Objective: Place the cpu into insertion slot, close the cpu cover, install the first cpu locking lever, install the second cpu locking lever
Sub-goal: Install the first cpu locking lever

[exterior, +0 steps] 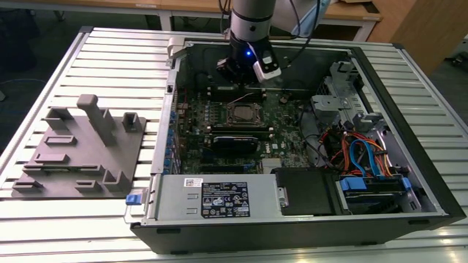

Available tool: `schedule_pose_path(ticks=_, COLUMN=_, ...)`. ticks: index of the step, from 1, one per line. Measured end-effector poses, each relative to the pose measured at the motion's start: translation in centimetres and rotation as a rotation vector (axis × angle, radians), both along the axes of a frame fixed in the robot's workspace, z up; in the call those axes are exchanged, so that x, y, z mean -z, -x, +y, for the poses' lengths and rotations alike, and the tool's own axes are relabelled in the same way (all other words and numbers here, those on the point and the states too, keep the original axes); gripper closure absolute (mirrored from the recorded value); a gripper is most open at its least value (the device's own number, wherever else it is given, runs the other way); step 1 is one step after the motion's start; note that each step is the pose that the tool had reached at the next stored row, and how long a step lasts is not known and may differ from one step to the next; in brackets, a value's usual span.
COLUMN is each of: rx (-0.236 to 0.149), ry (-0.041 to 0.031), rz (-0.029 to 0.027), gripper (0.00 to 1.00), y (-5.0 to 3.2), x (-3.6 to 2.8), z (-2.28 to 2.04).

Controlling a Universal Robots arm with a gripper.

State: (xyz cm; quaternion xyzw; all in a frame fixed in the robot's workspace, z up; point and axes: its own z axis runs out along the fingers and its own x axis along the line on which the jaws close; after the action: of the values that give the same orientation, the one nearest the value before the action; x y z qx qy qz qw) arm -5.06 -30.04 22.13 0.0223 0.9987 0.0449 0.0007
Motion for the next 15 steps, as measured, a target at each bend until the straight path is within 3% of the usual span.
schedule_pose_path(ticks=8, rx=0.0, ry=0.0116, rz=0.0001, gripper=0.9, y=0.01, x=0.0, z=-0.32)
schedule_pose_path(ticks=15, rx=0.0, ry=0.0117, rz=0.0014, gripper=0.9, y=-0.45, x=0.04, z=-0.33)
